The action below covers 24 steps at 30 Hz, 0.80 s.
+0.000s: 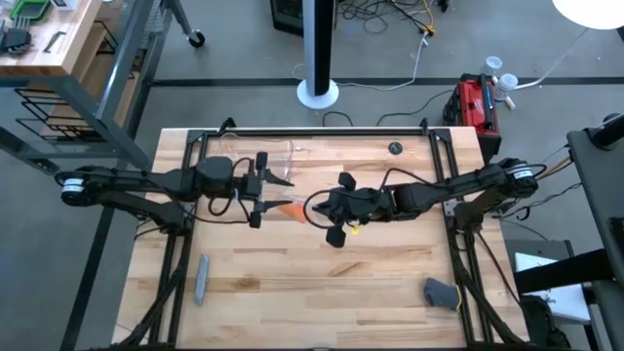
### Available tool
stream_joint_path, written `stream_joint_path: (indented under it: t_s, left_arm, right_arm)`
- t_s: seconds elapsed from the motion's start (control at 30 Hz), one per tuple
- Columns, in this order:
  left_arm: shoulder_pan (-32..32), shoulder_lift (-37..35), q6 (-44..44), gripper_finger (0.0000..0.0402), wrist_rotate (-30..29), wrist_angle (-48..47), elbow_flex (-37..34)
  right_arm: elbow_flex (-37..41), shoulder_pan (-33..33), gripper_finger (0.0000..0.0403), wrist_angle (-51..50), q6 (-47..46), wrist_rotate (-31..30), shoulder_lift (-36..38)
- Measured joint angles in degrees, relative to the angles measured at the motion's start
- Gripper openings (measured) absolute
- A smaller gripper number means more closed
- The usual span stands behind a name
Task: Roll bandage
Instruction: Close the transparent zip bag
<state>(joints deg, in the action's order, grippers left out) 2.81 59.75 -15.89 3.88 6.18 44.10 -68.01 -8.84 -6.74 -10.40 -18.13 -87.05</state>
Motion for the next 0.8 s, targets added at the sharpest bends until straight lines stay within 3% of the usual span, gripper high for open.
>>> stream_joint_path:
  t_s: [0.23, 0.4, 0.57, 0.8]
  left_arm:
    - [0.0, 2.5, -0.4, 0.0178, 0.1, 1.1, 0.0]
    - [0.0, 4.9, -2.1, 0.0118, 1.6, 2.3, 0.0]
    - [0.1, 5.4, -6.2, 0.0016, 7.8, 5.0, 0.0]
    - [0.1, 4.2, -6.4, 0.0002, 6.9, 1.1, 0.0]
  right_arm:
    - [-1.2, -0.4, 0.0, 0.3, 2.6, 0.0, 0.0]
    - [-1.5, -0.4, 0.0, 2.4, 3.7, 0.1, 0.0]
    - [-1.7, -0.4, 0.0, 2.6, 2.7, 0.2, 0.0]
    - [-2.0, -0.4, 0.005, -1.5, -0.1, 0.3, 0.1]
